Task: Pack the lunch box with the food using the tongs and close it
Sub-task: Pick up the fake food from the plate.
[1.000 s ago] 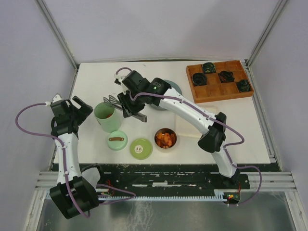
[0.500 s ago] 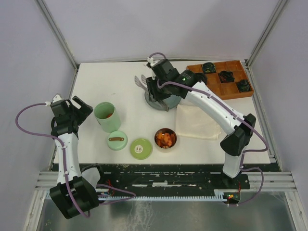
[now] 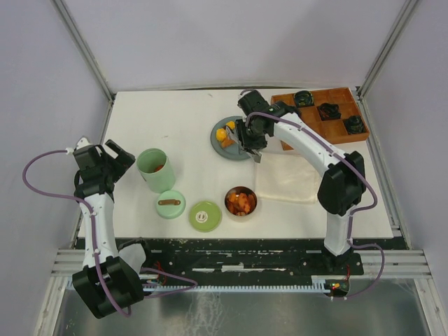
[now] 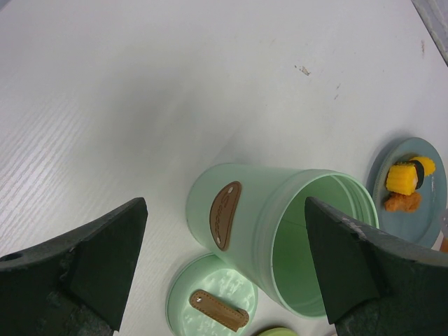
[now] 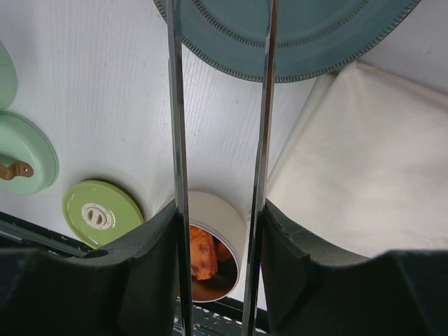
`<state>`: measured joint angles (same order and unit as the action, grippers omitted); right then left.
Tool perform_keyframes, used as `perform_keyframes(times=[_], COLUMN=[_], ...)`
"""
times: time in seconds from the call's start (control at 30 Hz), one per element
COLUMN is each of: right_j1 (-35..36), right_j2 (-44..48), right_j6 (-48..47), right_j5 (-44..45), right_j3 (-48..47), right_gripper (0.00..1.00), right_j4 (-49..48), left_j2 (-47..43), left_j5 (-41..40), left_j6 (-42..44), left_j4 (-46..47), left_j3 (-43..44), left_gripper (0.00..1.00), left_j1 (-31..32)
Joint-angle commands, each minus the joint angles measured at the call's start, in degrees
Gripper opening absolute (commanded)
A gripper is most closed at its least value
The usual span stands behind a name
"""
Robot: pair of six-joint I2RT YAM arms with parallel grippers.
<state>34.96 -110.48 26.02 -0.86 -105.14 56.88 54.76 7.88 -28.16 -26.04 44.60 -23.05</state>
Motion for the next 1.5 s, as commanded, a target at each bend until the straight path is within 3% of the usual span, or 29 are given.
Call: perform_keyframes(times=[0.0,1.13,1.47], right_j1=[-0.17,-1.49,-2.78], right_j2=[-0.77,-7.92,-4.28], right_j6=[1.20,3.56,2.61], right_j5=[-2.87,-5.24,-3.66], right_j3=[-0.36,-0.97,2.44], right_gripper=[0.52,0.56,0.40], right_j4=[-2.16,-5.96,-6.52], left_j2=[0.02,0.81,0.61], left_j5=[0.56,1.57,1.07], left_j6=[-1.14,-1.11,-1.10], left_j4=[1.98,2.15,1.90], left_j3=[0.13,0.14,0.31], left_gripper=[0.99,0.99,0.99], left_j1=[-0.24,-0.16,-0.23])
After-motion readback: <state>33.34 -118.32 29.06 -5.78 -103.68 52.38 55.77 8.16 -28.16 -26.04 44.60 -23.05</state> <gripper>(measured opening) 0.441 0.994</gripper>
